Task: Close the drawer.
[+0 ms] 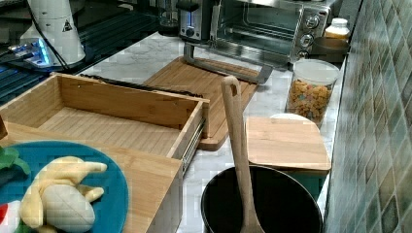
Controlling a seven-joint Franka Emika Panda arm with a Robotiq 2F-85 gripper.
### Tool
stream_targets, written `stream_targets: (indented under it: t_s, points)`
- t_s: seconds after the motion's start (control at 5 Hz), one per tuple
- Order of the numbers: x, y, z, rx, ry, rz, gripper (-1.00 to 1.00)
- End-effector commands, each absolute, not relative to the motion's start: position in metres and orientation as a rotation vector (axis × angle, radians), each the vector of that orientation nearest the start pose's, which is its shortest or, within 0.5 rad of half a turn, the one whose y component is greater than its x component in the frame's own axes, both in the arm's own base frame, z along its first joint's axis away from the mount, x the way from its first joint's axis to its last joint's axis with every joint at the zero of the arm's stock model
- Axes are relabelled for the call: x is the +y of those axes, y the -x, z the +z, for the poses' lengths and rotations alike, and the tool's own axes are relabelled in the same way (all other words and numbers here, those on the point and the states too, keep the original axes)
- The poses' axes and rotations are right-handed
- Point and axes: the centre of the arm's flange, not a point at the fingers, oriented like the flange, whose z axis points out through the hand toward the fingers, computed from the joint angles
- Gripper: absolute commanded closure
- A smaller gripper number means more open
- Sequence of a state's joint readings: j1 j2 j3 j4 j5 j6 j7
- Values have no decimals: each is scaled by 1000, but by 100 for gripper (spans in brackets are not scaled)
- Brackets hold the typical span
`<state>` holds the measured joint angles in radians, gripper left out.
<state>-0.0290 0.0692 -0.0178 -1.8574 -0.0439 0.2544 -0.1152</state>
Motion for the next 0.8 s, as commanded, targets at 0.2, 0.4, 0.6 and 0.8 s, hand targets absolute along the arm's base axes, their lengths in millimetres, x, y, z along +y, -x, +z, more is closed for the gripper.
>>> stream_targets:
  t_s: [0.2,0.4,0.6,0.8]
  points:
    - [-32,-567,466,1112,3018,149,100]
    - [-32,-567,466,1112,3018,149,100]
    - [-24,-556,460,899,3081,126,100]
    - [-16,-552,449,639,3123,149,100]
